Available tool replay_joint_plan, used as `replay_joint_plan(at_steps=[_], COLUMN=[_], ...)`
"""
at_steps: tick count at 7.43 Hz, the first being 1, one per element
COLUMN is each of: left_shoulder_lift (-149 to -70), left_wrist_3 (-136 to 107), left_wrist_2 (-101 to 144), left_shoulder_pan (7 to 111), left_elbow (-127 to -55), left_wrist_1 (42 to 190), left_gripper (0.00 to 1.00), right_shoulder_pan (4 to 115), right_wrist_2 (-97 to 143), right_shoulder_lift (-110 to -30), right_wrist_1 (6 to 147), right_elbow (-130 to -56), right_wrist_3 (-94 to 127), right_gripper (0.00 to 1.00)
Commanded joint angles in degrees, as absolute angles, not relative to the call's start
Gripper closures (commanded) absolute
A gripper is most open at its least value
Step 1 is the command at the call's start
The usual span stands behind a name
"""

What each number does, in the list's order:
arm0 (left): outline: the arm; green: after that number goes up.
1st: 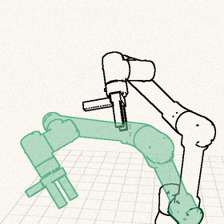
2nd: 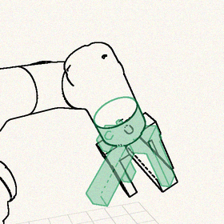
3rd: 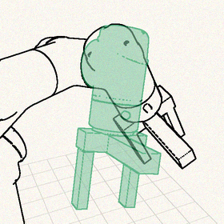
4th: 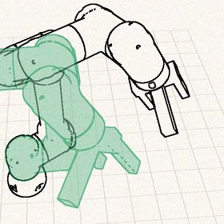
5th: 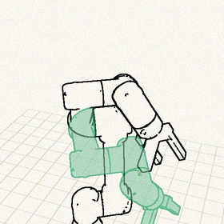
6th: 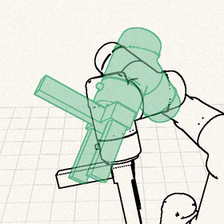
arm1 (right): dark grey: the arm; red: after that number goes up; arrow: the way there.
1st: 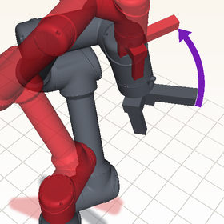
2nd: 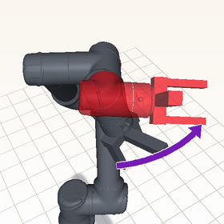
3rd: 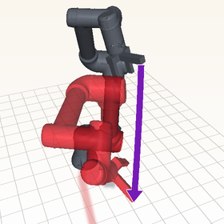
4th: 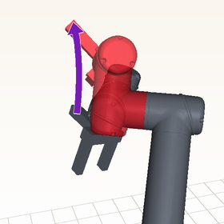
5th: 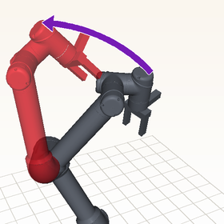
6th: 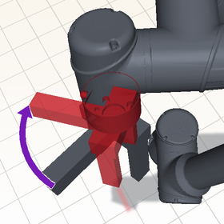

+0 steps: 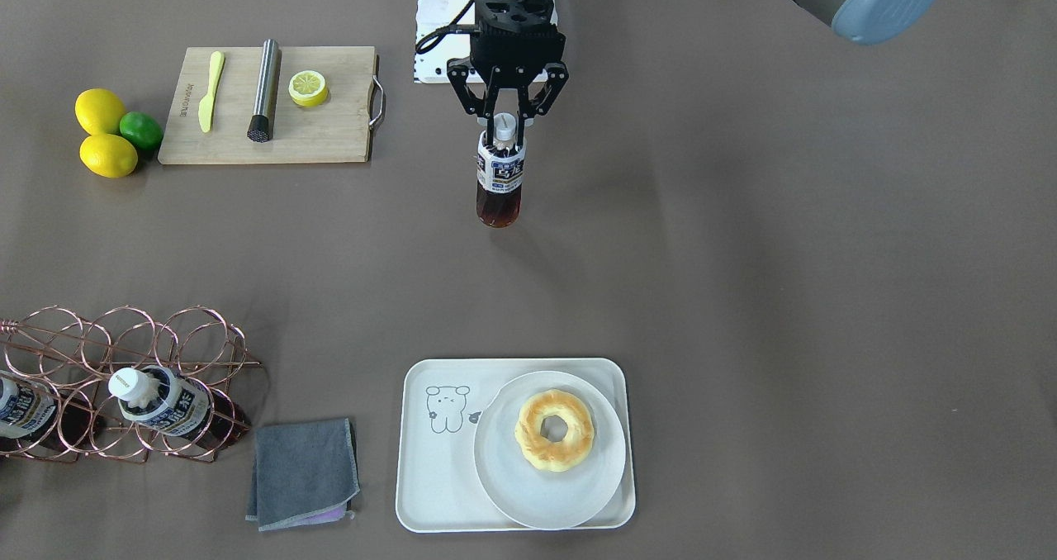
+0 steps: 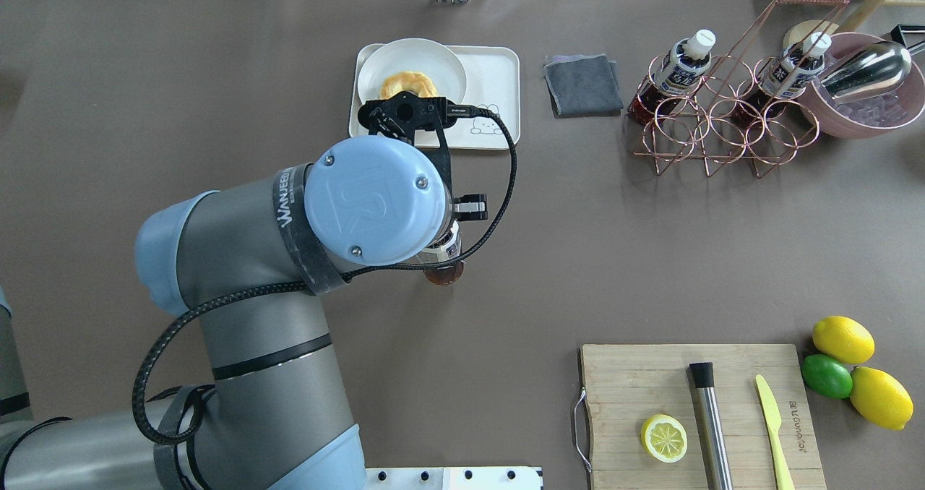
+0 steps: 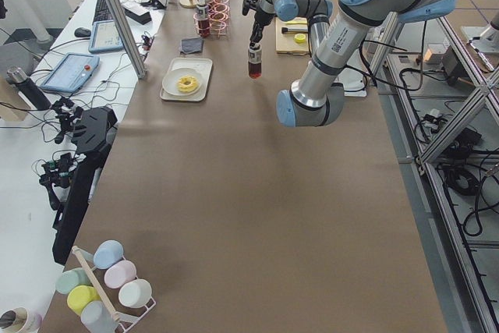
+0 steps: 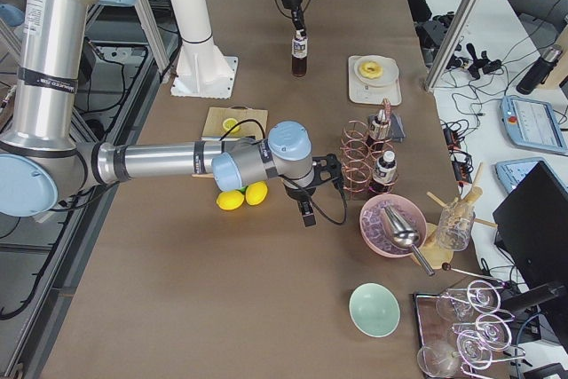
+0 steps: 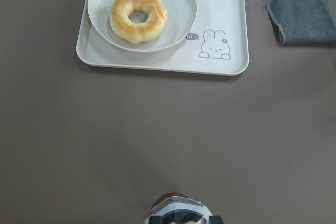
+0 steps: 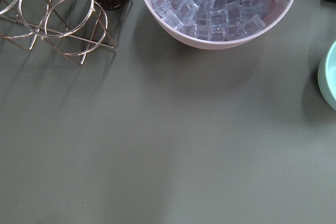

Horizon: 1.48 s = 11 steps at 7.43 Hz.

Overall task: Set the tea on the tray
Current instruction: 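Lift the bottle with the left gripper and move it onto the tray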

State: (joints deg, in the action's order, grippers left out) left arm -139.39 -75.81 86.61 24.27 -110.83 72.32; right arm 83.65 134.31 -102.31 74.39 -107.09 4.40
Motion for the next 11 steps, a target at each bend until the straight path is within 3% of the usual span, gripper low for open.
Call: replay_joint_plan(at_steps=[1, 3, 8, 11], left_shoulder_lift=[-149.1, -159.0, -169.9, -170.5], left_wrist_3=[-72.6, -72.3, -68.3, -67.7], left_wrist_2=[87.3, 89.7, 91.7, 91.7], left_shoulder_pan=[29.2, 32.9, 40.2, 40.3], left_elbow=[-101.3, -86.9, -55.8, -46.1], left_wrist_1=[69.9, 71.8, 92.0, 102.6], left_gripper=[1.00, 1.00, 1.00, 1.00], right_shoulder_pan=[86.0, 89.6, 89.4, 89.4], right_wrist_2=[134.9, 135.3, 133.9, 133.5], right_shoulder_lift=[-102.7, -102.5, -102.3, -102.7], right_wrist_1=[76.4, 84.0, 88.2, 88.2], right_elbow=[-106.3, -106.9, -107.0, -106.6], right_wrist_3=[4.4, 4.3, 4.3, 4.4], right_gripper=[0.00, 0.00, 0.00, 0.00])
